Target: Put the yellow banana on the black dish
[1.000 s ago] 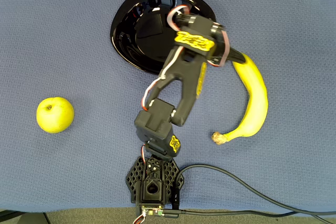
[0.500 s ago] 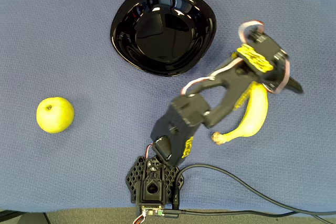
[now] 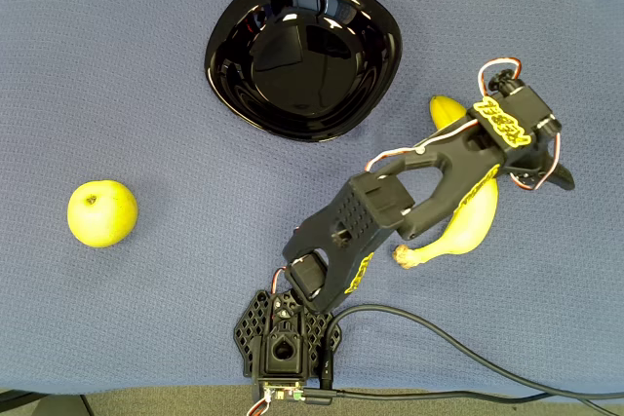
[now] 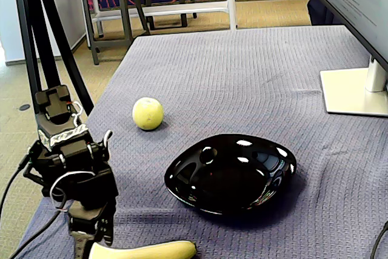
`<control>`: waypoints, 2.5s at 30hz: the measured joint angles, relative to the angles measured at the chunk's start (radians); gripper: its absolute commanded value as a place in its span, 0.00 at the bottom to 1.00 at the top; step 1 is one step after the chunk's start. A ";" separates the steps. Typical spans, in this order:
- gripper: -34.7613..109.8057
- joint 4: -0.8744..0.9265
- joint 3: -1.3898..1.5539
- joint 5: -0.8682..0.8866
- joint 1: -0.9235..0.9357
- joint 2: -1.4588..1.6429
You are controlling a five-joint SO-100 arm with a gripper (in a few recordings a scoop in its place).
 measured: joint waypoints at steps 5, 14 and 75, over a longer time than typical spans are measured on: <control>0.59 0.023 0.000 -0.003 -0.055 0.000; 0.60 0.040 -0.002 -0.021 -0.077 -0.014; 0.40 -0.156 0.155 -0.242 -0.092 -0.083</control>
